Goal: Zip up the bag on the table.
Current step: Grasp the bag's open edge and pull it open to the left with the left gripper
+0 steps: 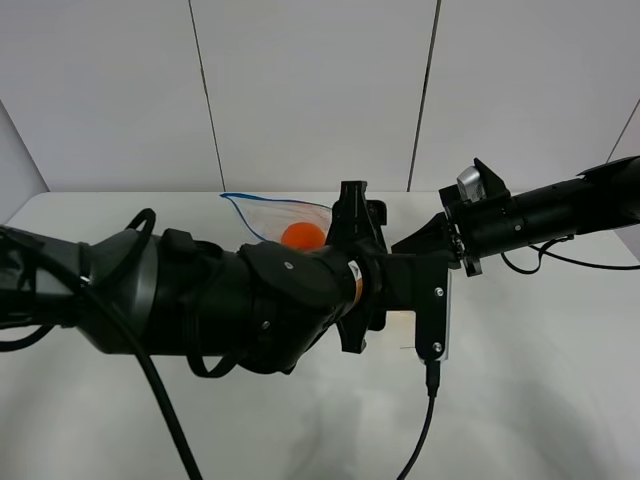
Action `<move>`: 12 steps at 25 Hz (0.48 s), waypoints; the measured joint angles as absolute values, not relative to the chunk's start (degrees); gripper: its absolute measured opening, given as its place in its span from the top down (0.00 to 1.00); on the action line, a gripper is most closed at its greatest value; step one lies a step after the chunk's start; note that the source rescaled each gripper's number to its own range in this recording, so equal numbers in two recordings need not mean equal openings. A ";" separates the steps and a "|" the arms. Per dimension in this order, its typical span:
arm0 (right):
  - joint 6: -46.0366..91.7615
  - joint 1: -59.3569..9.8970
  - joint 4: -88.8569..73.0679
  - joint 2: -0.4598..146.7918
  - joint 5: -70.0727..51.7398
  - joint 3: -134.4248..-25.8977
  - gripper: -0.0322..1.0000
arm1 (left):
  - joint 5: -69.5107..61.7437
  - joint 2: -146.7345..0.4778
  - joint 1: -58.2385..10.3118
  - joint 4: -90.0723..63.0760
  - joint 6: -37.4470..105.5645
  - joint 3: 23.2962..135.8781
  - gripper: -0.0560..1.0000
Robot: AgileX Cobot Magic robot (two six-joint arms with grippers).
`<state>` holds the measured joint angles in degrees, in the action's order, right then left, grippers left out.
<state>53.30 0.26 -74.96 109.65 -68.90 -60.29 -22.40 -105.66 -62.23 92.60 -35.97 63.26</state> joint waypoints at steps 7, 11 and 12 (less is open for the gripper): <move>53.30 0.26 -74.96 109.65 -68.90 -60.29 0.97 | -22.17 -105.66 -62.23 92.83 -36.65 63.97 0.16; 53.30 0.26 -74.96 109.65 -68.90 -60.29 0.97 | -23.00 -107.15 -62.23 94.86 -36.65 64.45 0.16; 53.30 0.26 -74.96 109.65 -68.90 -60.29 0.97 | -23.27 -107.64 -62.23 95.14 -36.65 64.53 0.16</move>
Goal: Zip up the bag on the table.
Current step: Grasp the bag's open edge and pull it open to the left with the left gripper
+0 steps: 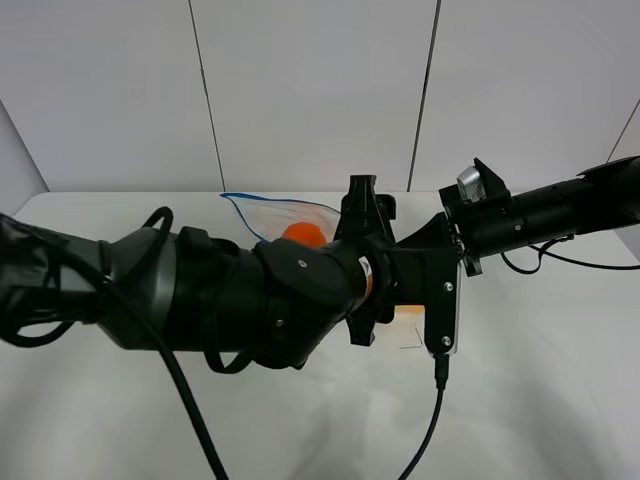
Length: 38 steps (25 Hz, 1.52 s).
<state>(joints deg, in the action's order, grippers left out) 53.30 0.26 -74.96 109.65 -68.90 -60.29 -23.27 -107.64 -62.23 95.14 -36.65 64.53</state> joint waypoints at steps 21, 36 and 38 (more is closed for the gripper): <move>53.30 0.26 -75.01 109.65 -68.90 -60.29 0.97 | -22.36 -108.43 -62.23 95.90 -36.83 65.67 0.37; 53.30 0.26 -75.11 109.65 -68.90 -60.29 0.97 | -21.47 -109.78 -62.23 95.80 -36.84 65.67 0.50; 53.30 0.26 -75.11 109.65 -68.90 -60.29 0.97 | -21.47 -109.78 -62.23 95.80 -36.89 65.67 0.50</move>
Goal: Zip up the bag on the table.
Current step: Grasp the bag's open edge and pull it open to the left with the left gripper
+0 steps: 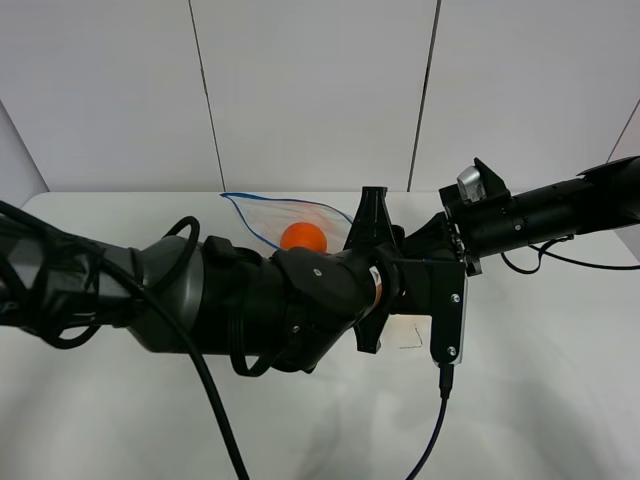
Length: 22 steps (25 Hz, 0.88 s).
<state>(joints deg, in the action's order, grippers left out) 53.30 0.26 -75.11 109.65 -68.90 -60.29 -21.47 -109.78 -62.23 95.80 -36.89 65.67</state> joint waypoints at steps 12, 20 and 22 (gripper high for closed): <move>53.30 0.26 -75.11 109.65 -68.90 -60.29 0.97 | -21.47 -109.78 -62.23 95.80 -37.01 65.67 0.63; 53.30 0.26 -75.11 109.65 -68.90 -60.29 0.97 | -21.74 -109.78 -62.23 95.80 -37.01 65.67 0.67; 53.30 0.26 -75.24 109.65 -68.90 -60.29 0.97 | -22.01 -109.78 -62.23 95.80 -37.01 65.67 0.67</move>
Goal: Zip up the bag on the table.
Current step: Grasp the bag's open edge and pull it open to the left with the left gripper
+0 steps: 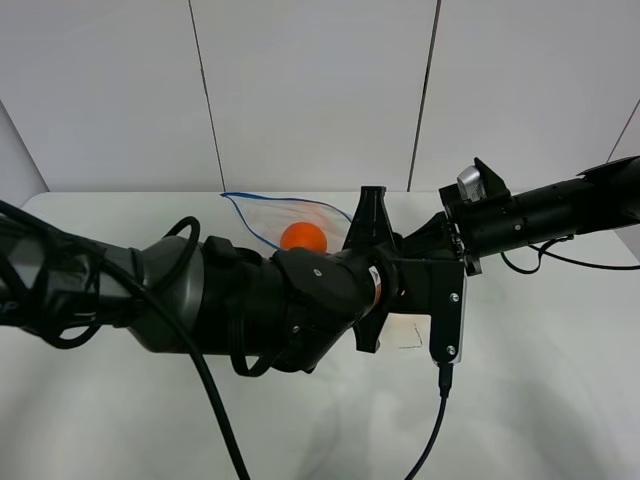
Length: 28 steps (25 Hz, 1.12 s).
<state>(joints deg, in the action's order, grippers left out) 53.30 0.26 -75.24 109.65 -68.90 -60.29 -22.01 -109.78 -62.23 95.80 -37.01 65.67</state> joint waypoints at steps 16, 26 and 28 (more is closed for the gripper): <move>53.30 0.26 -75.51 109.54 -68.93 -60.29 0.97 | -23.41 -109.78 -63.15 95.74 -37.01 65.67 0.78; 53.29 0.26 -75.76 109.54 -68.93 -60.29 0.97 | -23.41 -109.78 -63.15 95.74 -37.01 65.67 0.90; 53.29 0.26 -75.76 109.54 -68.93 -60.29 0.97 | -23.45 -109.78 -63.15 95.74 -37.01 65.67 0.91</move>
